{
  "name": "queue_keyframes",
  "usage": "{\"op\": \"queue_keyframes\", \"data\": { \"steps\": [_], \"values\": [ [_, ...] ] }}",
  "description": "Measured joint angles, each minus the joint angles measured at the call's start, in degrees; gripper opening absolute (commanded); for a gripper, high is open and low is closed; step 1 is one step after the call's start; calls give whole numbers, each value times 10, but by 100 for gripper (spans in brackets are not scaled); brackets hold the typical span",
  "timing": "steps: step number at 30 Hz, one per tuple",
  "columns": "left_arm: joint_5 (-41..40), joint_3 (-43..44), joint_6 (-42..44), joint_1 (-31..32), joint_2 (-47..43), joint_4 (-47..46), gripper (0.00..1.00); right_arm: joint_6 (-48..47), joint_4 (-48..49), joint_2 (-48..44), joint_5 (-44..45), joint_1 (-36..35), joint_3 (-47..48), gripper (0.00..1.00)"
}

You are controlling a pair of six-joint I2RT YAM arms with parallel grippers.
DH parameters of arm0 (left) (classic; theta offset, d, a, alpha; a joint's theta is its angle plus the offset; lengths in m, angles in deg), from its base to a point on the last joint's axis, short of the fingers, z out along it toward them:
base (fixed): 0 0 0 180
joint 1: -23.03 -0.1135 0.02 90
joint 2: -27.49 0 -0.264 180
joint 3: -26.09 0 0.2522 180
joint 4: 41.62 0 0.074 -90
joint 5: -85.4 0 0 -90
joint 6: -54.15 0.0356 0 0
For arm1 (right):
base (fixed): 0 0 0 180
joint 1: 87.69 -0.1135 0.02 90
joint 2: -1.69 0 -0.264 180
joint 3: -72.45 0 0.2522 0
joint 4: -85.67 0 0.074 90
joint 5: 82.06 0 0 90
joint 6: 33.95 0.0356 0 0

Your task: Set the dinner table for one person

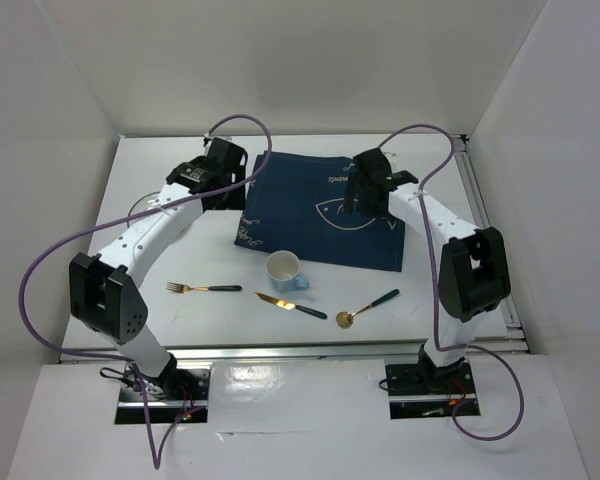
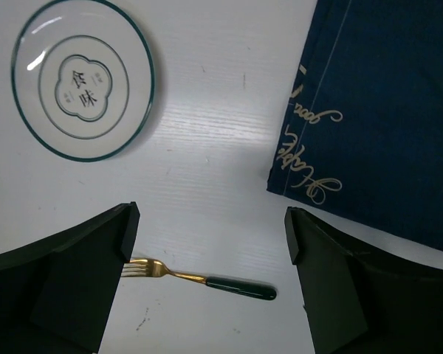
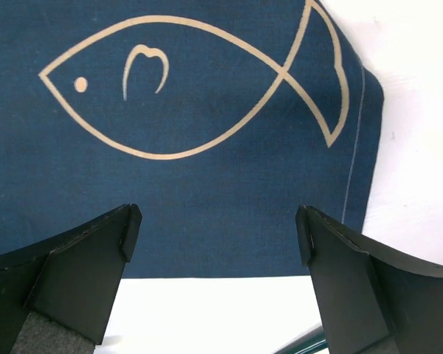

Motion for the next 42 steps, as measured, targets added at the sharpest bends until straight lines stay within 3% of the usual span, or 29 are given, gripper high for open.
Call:
{"op": "queue_keyframes", "data": {
  "steps": [6,10,11,12,13,17,23,28,36,42],
  "values": [
    [58,-15,-23,-5,-2,3,96,9,6,-19,-26,0,-8,100],
    [104,-21,-31,-30,-10,-1,79,15,7,-32,-49,0,-9,100],
    [124,-29,-34,-43,-17,-3,69,17,7,-35,-55,0,-11,100],
    [144,-41,-39,-56,-26,-5,68,19,5,-40,-60,1,-15,100],
    [164,-54,-42,-68,-34,-8,68,23,5,-45,-64,2,-22,100],
    [256,-135,-62,-114,-73,-26,84,35,10,-96,-94,3,-97,96],
    [352,-213,-123,-116,-76,-37,84,50,11,-228,-148,7,-228,95],
    [378,-208,-179,-115,-26,-59,87,74,13,-286,-174,19,-259,95],
    [377,-132,-235,-112,107,-70,89,109,13,-303,-216,41,-291,95],
    [372,-106,-254,-110,167,-72,82,116,14,-303,-228,46,-299,95]
  ]
}}
